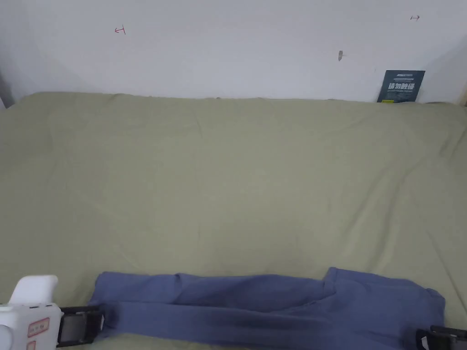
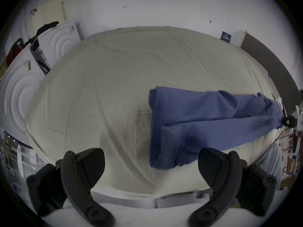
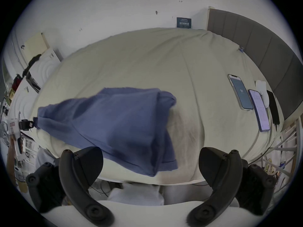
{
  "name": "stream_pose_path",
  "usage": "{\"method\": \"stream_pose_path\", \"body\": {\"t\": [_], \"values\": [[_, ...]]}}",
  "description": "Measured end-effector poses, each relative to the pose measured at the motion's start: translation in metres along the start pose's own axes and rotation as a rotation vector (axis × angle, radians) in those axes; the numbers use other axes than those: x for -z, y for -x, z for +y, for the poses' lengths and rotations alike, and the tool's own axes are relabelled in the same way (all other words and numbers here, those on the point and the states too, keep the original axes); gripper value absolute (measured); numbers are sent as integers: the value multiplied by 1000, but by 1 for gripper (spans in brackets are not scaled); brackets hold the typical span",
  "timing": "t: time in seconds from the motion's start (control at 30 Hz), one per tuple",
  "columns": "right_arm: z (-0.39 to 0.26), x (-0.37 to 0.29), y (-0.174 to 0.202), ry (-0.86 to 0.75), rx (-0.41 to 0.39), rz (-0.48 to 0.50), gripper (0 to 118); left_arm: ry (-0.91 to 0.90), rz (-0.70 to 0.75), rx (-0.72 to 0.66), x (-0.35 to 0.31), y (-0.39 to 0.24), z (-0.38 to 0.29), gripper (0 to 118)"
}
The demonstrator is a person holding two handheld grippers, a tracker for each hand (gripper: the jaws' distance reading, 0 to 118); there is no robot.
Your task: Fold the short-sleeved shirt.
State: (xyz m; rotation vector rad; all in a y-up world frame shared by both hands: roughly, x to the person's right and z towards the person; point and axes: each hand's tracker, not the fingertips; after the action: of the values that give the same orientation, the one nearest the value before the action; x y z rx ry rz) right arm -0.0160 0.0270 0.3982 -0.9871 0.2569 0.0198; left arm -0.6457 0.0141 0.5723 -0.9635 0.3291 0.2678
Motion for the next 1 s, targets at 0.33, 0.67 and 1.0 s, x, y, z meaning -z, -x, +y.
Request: {"method": "stream_pose_path", "body": {"t": [0.33, 0.67, 1.0], "values": [[-5, -85, 120, -365, -71, 66, 0, -97, -224, -179, -9, 32, 23, 0], [-38, -106, 152, -583, -58, -60, 0, 96, -489, -279, 41, 49, 39, 0], [-50, -107, 162, -611, -68, -136, 0, 60, -691, -353, 65, 100, 79, 116]]}}
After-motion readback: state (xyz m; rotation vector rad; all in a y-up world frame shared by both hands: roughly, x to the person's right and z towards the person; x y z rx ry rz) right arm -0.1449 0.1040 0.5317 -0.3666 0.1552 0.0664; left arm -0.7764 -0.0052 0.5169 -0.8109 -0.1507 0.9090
